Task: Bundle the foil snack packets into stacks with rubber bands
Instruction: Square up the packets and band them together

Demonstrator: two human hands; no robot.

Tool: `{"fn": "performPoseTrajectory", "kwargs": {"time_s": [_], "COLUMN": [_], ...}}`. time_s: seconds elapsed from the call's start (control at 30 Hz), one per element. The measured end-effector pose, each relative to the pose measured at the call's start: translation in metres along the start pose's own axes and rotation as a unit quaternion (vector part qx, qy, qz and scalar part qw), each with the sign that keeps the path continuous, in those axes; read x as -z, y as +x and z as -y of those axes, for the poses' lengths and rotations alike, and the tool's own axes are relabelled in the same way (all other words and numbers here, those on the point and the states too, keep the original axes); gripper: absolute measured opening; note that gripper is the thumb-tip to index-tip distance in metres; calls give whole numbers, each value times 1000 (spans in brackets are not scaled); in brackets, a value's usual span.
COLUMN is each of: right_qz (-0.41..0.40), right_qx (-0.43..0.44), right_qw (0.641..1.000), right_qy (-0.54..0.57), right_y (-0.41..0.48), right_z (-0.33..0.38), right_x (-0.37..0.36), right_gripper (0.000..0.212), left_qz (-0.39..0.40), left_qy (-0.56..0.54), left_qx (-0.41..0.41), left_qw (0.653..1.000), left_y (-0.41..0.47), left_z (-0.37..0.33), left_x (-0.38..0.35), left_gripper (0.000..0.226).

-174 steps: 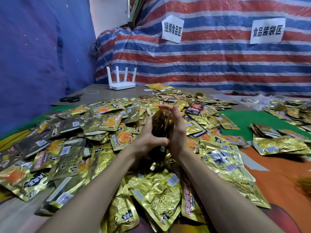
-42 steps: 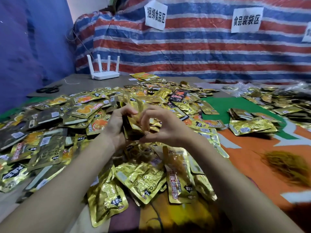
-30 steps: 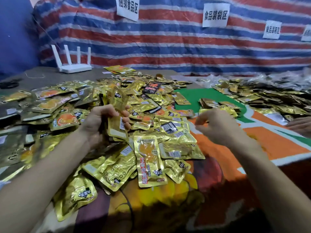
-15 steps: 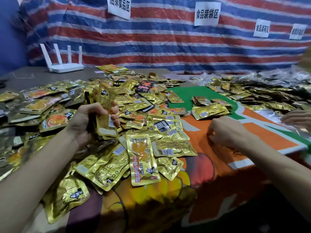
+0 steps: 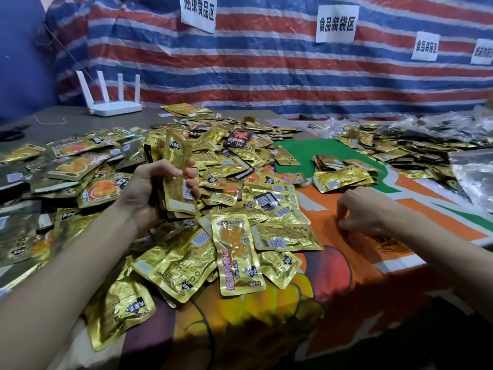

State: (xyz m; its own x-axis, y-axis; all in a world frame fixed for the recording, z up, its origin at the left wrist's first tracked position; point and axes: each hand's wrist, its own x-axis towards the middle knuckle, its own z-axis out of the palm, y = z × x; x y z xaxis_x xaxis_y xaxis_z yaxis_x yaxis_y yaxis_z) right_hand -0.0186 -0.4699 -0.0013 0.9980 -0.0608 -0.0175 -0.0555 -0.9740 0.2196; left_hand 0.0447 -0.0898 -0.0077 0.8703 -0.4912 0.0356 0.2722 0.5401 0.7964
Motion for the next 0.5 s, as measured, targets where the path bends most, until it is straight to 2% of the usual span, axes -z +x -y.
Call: {"fn": "performPoseTrajectory", "kwargs": {"time_s": [0.13,0.23,0.3,0.33,0.4,0.43,0.5], "right_qz": [-24,-19,-69,-109,-166,-165,-105], "right_qx": [5,15,12,19,49,66,114], "right_qw": [999,996,997,993,951,908,790], "right_qy": [-30,-80,-27,45,258,379,593], "right_y": [4,5,4,4,4,3,6], "right_z": [5,10,8,9,21,33,66], "right_x": [-2,-1,8,14,28,36,48], "right_gripper": [13,17,19,17,15,16,24], "left_qz": [19,32,37,39,44,49,67], "left_qy": [-16,-1,-10,-22,-49,-64,-94], "left_qx": [11,6,8,10,12,13,17], "left_qw": [1000,999,999,999,998,997,993], "left_y": [-2,-1,-1,0,1,1,1], "left_z": [-2,-1,0,0,-1,-1,-1], "left_x": [-1,2,1,1,1,-1,-1], "left_gripper": [39,42,43,43,42,44,58]}}
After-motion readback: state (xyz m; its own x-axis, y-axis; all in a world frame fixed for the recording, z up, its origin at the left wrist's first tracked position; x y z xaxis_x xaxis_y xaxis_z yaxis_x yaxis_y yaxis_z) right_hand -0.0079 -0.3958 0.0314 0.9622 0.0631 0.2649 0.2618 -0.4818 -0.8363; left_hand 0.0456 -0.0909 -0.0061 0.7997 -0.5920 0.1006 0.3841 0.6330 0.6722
